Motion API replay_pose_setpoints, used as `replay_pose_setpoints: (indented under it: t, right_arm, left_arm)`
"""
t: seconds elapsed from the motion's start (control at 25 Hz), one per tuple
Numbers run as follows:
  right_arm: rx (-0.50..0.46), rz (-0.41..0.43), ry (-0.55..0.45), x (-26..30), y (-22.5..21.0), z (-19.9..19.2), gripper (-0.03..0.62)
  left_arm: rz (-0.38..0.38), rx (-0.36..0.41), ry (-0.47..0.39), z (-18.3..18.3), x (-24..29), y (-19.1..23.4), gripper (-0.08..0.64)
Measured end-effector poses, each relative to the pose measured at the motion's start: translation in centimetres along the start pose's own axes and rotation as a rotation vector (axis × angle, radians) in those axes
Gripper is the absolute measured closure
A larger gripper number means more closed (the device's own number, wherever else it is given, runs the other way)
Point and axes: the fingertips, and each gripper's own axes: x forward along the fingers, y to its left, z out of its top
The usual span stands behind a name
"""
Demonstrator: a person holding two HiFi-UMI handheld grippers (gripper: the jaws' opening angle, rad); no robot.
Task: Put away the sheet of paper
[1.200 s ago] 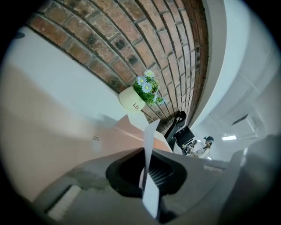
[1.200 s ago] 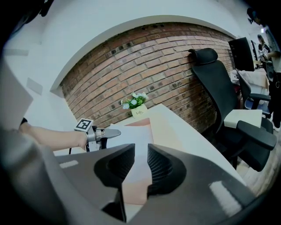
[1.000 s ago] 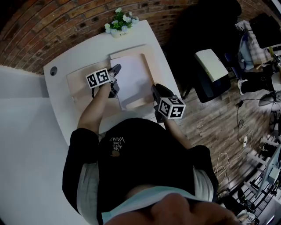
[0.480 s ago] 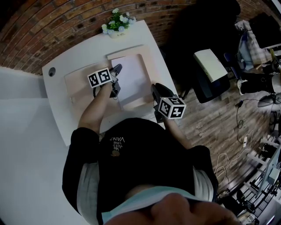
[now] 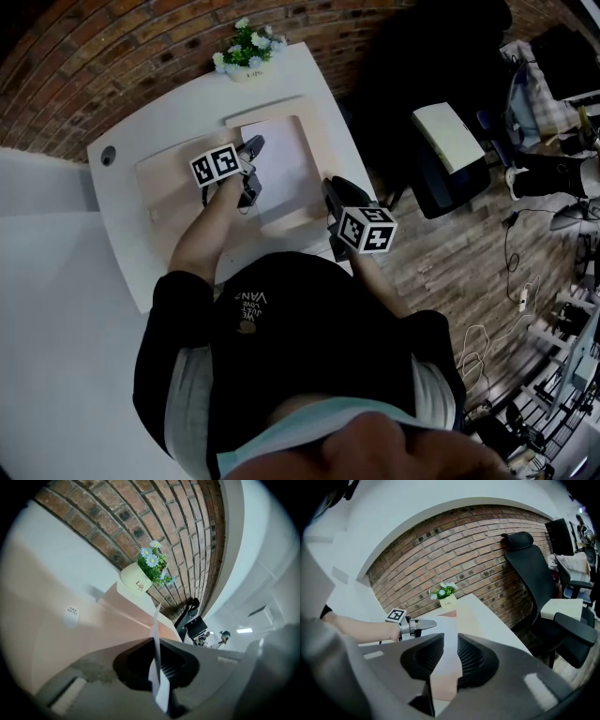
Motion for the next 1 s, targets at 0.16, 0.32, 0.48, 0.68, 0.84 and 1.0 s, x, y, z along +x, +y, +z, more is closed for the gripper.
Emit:
replay_pose_setpoints:
  t: [0.16,0.32,0.48,0.68,0.84,1.0]
  right_arm:
    - [-0.001,-0.001,0.001,-0.1,-0.1,0.1,0.503]
    - [-0.004,0.0,0.001,0.1,0.0,0.1,0.503]
    - [-0.006,0.0,-0.001,0.3,-0.1,0.2,0.503]
    - [-0.006,0.002,-0.002,0.4,0.0,0.2,0.503]
    - [-0.009,0.008,-0.003,0.5,0.2,0.2,0.503]
    - [-0.014,0.018,-0.002,0.6,0.6,0.1,0.503]
  left_arm:
    - [0.0,0.006,0.002,0.0,0.3,-0.3,0.56]
    - [-0.013,-0.01,0.001,-0.3,0.8,-0.7,0.56]
    - [-0.018,-0.008,0.0,-0.3,1.0,-0.8,0.56]
    - [-0.031,0.026,0.009,-0.5,1.0,-1.3,0.53]
    - [-0.009,0.088,0.023,-0.7,0.9,-1.7,0.458]
    - [0.035,0.174,0.034,-0.7,0.7,-1.8,0.38]
